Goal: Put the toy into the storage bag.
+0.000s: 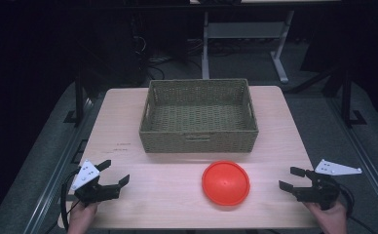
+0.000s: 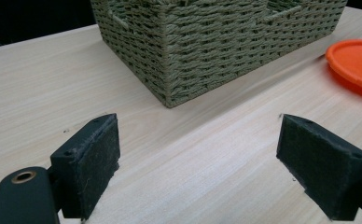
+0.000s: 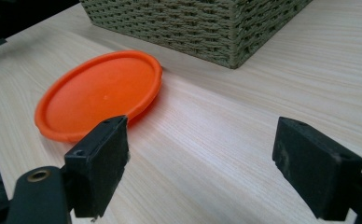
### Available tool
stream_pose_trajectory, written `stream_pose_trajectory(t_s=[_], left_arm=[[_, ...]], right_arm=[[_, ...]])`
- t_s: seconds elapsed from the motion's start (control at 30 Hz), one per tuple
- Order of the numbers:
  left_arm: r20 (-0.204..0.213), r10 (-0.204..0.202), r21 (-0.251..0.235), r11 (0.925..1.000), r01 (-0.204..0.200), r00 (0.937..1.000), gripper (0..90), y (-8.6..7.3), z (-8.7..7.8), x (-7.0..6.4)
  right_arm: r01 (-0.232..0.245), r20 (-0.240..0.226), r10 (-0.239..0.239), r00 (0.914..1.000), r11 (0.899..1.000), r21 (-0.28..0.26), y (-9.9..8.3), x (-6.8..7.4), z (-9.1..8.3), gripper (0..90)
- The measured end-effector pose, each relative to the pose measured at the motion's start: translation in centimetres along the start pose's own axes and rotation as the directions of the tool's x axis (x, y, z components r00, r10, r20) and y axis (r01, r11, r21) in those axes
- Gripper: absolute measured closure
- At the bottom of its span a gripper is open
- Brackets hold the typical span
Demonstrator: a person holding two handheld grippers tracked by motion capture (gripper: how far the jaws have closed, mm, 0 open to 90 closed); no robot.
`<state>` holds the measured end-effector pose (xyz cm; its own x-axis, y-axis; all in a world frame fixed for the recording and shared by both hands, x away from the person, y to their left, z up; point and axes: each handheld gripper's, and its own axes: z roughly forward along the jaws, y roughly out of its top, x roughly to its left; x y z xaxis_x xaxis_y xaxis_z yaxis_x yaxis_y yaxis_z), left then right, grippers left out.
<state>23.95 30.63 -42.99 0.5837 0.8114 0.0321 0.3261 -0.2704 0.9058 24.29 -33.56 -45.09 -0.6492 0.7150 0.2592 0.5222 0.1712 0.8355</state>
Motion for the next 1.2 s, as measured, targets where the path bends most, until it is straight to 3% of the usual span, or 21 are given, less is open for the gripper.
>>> stream_pose_trajectory(t_s=[0.37,0.57,1.2], left_arm=[[-0.006,-0.003,-0.007,1.0,0.003,1.0,12.7,-0.1,-0.2,0.1],[-0.007,-0.005,-0.006,1.0,0.005,1.0,12.7,-0.1,-0.1,0.2],[-0.004,-0.003,-0.007,1.0,0.003,1.0,12.7,-0.1,0.0,0.1]], right_arm=[[0.015,-0.025,-0.014,0.9996,1.0,0.01,1.1,0.9,0.2,16.6],[0.017,-0.06,-0.015,0.9981,1.0,0.02,2.0,1.4,0.8,16.7],[0.048,-0.109,-0.034,0.9934,0.991,0.122,5.1,2.5,3.0,16.6]])
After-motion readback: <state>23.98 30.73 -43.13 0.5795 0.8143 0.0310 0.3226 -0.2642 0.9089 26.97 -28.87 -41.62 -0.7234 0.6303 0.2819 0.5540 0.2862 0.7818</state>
